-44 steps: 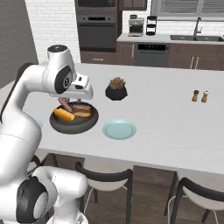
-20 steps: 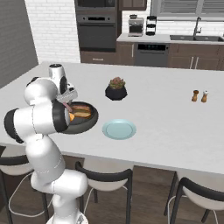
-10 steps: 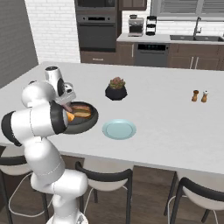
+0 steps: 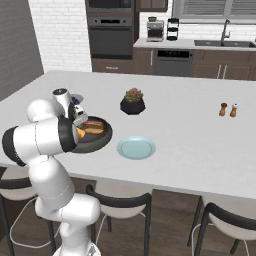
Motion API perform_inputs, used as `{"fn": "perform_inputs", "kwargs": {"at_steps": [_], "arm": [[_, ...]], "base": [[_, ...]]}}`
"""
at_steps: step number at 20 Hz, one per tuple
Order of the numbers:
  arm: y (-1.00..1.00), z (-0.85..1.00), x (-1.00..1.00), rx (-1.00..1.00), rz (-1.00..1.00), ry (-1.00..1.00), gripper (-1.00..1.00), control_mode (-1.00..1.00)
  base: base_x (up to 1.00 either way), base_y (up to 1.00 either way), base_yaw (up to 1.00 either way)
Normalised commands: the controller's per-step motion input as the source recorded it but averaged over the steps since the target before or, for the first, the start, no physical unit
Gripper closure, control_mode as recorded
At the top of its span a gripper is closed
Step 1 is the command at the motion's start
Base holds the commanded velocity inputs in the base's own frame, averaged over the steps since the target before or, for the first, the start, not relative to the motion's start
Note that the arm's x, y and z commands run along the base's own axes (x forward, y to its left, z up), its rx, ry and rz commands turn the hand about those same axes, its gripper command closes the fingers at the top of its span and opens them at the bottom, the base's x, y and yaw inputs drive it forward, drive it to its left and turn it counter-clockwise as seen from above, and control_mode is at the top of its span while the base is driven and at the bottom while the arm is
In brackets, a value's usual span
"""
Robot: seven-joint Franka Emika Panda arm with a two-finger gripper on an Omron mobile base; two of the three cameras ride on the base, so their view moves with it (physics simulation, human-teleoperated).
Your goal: Place one bun and one sausage from the bowl on each plate.
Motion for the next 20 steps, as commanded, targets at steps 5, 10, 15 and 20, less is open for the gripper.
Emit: {"fn": "perform_inputs", "kwargs": {"at_steps": [5, 10, 15, 20], "arm": [[0.0, -0.31, 0.14, 0.0, 0.0, 0.0, -1.0, -1.0], [0.0, -0.1, 0.01, 0.0, 0.0, 0.0, 1.0, -1.0], [0.0, 0.0, 0.0, 0.0, 0.0, 0.02, 1.0, -1.0], [0.0, 0.02, 0.0, 0.0, 0.0, 0.0, 1.0, -1.0]], "base": [[0.0, 0.0, 0.0], [0.0, 0.0, 0.0], [0.0, 0.0, 0.0], [0.0, 0.0, 0.0]]}}
